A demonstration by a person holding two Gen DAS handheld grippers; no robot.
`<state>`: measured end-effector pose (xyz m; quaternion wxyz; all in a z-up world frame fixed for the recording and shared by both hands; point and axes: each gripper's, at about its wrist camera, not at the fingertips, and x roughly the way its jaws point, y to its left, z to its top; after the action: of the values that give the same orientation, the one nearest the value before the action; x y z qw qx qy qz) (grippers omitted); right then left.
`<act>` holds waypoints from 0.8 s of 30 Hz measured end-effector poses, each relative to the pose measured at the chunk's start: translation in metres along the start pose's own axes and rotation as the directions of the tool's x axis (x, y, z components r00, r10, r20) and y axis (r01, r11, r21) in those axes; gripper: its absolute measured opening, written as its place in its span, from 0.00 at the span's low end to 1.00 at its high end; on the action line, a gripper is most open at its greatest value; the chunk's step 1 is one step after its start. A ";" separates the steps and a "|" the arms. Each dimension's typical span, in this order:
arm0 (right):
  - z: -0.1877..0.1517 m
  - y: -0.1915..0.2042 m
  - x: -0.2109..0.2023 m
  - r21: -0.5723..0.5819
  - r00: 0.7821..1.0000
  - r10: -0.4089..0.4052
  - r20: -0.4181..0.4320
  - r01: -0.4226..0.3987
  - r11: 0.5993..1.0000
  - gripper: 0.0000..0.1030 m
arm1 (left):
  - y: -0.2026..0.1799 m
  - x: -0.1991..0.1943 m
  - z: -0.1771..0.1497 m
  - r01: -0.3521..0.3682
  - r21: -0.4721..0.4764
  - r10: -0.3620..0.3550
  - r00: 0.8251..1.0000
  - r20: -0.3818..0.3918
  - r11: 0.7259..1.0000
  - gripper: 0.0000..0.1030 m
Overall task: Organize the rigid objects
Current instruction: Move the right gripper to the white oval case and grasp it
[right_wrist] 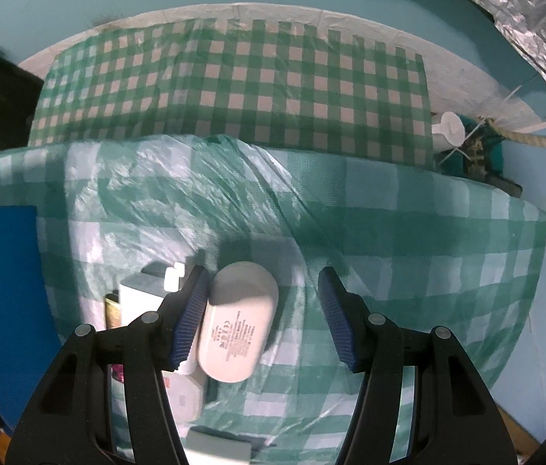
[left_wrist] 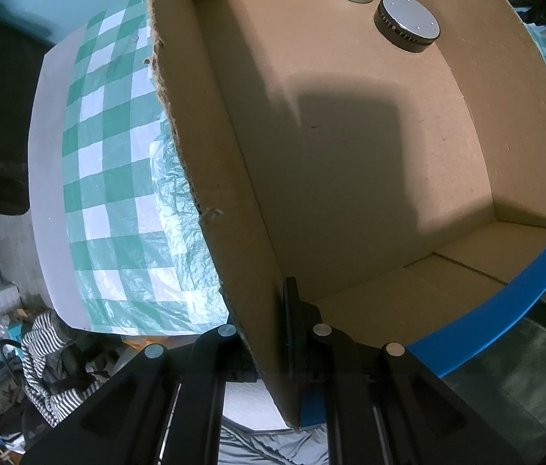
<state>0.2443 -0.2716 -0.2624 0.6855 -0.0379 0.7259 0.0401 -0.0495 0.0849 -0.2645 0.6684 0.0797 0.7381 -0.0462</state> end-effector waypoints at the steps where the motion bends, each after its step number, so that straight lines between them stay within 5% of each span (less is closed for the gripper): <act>1: -0.002 0.000 0.002 -0.006 1.000 -0.004 -0.013 0.004 1.000 0.57 | 0.000 0.000 0.000 -0.001 0.000 0.001 1.000 0.000 1.000 0.08; 12: -0.029 -0.001 0.008 -0.008 0.999 0.028 -0.046 -0.028 1.000 0.57 | -0.005 0.001 0.001 -0.007 0.002 0.007 1.000 -0.004 1.000 0.08; 19: -0.038 0.003 0.010 -0.039 1.000 0.005 0.001 -0.005 0.999 0.36 | -0.009 0.000 0.000 -0.012 0.012 0.012 1.000 -0.006 1.000 0.08; 24: -0.040 0.001 0.009 -0.045 1.000 0.015 0.020 -0.014 0.999 0.36 | -0.010 0.000 0.000 -0.010 0.012 0.010 1.000 -0.005 1.000 0.08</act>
<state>0.2037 -0.2749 -0.2691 0.6915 -0.0477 0.7181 0.0619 -0.0508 0.0747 -0.2648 0.6662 0.0873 0.7392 -0.0470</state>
